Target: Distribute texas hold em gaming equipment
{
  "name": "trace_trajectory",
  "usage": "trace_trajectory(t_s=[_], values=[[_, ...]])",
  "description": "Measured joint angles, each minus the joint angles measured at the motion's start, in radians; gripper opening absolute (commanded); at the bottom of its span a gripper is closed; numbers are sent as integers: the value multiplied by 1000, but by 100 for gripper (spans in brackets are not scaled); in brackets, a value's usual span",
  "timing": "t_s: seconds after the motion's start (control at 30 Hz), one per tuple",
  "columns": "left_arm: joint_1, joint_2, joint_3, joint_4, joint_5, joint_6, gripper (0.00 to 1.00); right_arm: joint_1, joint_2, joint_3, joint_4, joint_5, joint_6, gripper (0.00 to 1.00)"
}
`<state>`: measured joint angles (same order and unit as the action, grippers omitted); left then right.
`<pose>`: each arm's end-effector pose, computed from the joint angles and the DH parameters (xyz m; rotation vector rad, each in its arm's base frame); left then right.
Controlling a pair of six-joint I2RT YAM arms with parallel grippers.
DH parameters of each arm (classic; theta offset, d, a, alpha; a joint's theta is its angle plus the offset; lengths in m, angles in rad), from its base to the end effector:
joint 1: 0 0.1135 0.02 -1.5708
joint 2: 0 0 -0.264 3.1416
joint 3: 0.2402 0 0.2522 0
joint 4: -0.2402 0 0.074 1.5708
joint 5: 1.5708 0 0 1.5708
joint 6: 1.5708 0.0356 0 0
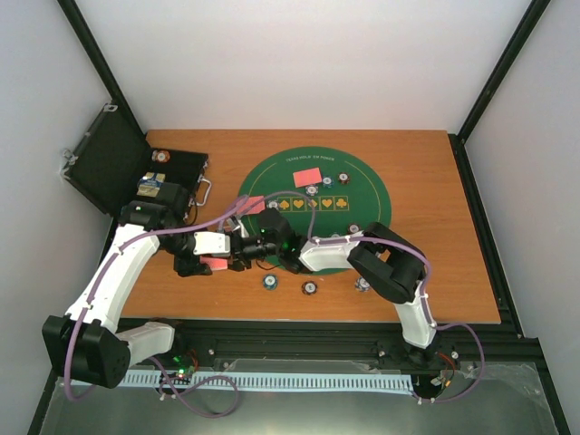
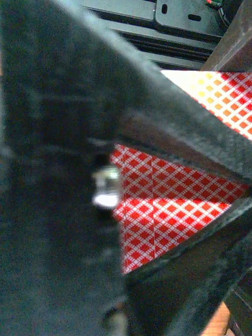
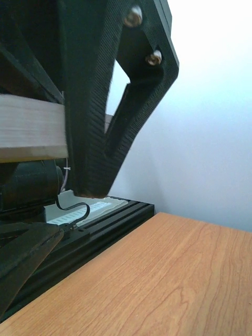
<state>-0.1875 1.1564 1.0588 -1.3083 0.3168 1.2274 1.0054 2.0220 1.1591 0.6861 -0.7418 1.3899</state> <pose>0.1758 -0.0446 0.2846 1.8672 2.1261 -0.2761 0.2147 0.3833 0.1864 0.2813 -2.2846 -2.0165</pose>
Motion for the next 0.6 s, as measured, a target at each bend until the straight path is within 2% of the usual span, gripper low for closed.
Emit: trace_trajectory(t_s=[0.33,0.6], values=[[0,0,0,0,-8,0,1,6,21,15,-3,-5,2,47],[0,0,-6,2,-18,0,1,-22,-45,-39,-77,-3,-76,45]])
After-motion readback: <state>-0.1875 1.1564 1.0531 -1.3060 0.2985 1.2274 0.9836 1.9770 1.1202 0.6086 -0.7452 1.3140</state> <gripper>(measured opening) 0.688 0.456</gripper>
